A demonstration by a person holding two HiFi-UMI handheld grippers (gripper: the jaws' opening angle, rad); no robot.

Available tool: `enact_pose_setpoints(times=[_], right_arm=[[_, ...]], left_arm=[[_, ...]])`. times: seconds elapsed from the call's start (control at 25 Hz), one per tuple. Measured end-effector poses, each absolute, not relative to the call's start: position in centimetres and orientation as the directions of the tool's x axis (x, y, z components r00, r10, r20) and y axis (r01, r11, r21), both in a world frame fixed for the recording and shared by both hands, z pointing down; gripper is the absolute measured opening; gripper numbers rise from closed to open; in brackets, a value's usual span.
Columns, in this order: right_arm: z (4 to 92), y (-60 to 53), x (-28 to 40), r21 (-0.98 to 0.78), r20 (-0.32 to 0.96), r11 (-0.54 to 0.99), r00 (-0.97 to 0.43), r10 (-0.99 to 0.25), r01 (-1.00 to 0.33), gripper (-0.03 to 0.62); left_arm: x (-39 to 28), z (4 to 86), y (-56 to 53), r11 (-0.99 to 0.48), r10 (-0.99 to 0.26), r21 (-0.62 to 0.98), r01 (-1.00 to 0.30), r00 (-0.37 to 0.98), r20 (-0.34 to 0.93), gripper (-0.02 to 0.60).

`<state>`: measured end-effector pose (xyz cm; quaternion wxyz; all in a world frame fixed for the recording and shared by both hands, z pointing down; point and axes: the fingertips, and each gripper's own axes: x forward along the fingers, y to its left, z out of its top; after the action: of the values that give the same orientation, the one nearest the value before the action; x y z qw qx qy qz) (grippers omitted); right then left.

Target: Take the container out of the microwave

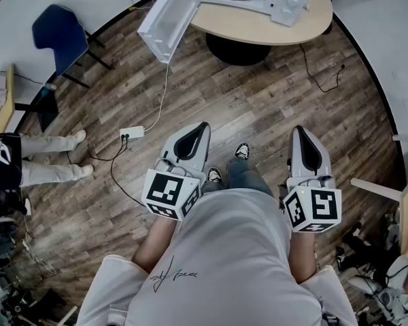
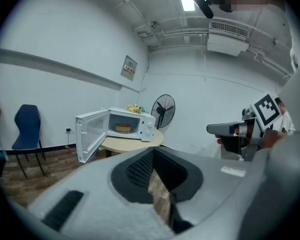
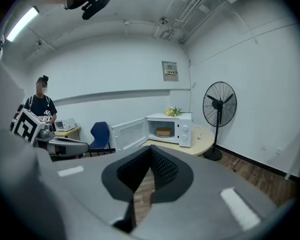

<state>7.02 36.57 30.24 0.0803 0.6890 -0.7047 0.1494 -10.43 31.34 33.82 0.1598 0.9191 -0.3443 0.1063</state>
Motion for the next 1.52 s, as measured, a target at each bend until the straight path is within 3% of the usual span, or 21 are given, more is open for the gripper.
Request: enact_pose_setpoints(times=[0.56,0.88,1.2,1.36,1.52], right_arm=[[30.5,32.0,11.1,-0.085,0.331,0.052,-0.077,-0.94,-0.995,-0.002],[30.9,30.5,14.9,-0.242,0.263,0.094,-0.159,-0.952,-0.966,0.009],[36.8,29.2,19.4,-0.169,0.448,0.08,-0.148,-0.881,-0.982,0.0],[37.8,28.7,20.2,-0.183,0.451,0.101,-0.174,-0.876,-0.978,-0.002],[39.0,27.8,19.2,-0.206,0.458,0.165,-0.244,-0.855,-0.965,-0.002]], left_arm=[[-6.1,32.6,27.2,-0.697,-0.626,0.214,-0.685,0.726,0.287,-0.006],[-1.3,32.3,25.4,-0.708,-0.628,0.175,-0.684,0.723,0.289,-0.006],[3.7,32.8,24.9,-0.715,-0.629,0.132,-0.687,0.713,0.31,-0.006],[4.7,32.8,24.0,-0.681,-0.659,0.18,-0.71,0.701,0.273,-0.008],[5.3,34.1,23.1,-0.658,-0.667,0.166,-0.735,0.67,0.326,-0.009]])
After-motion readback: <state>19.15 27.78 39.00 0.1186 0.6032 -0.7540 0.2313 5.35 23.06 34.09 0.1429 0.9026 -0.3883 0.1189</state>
